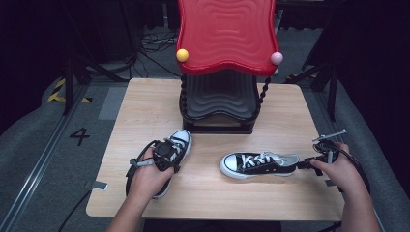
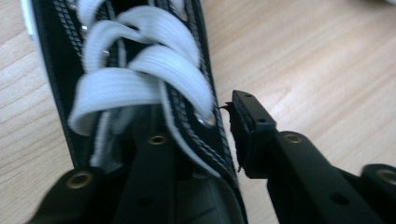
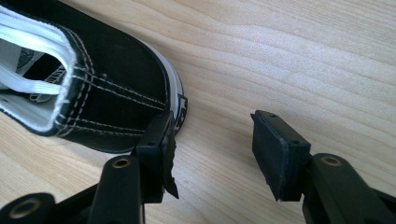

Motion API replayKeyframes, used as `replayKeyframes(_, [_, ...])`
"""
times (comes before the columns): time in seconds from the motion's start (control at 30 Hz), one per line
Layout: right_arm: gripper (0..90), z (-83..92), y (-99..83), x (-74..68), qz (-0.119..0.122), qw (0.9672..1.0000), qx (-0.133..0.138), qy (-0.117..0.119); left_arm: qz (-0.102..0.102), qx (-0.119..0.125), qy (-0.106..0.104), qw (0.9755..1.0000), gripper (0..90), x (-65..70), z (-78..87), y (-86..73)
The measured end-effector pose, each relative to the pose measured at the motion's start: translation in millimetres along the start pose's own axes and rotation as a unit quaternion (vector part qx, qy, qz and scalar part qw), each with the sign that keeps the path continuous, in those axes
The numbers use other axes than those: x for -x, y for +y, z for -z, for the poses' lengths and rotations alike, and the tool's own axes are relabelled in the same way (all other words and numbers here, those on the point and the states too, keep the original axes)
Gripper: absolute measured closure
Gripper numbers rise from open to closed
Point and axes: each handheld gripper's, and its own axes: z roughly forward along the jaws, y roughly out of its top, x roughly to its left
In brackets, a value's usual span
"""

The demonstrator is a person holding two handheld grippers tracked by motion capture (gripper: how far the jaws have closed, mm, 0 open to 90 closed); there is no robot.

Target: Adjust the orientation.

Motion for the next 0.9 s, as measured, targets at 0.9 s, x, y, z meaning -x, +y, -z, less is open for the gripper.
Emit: replayKeyframes(0.9, [49.7,-3.9,5.0,-1.6,0.002,0.9999,-0.007,-0.014,0.027,0.045,0.026,0.9983,74.5,3.6,-9.8,7.2])
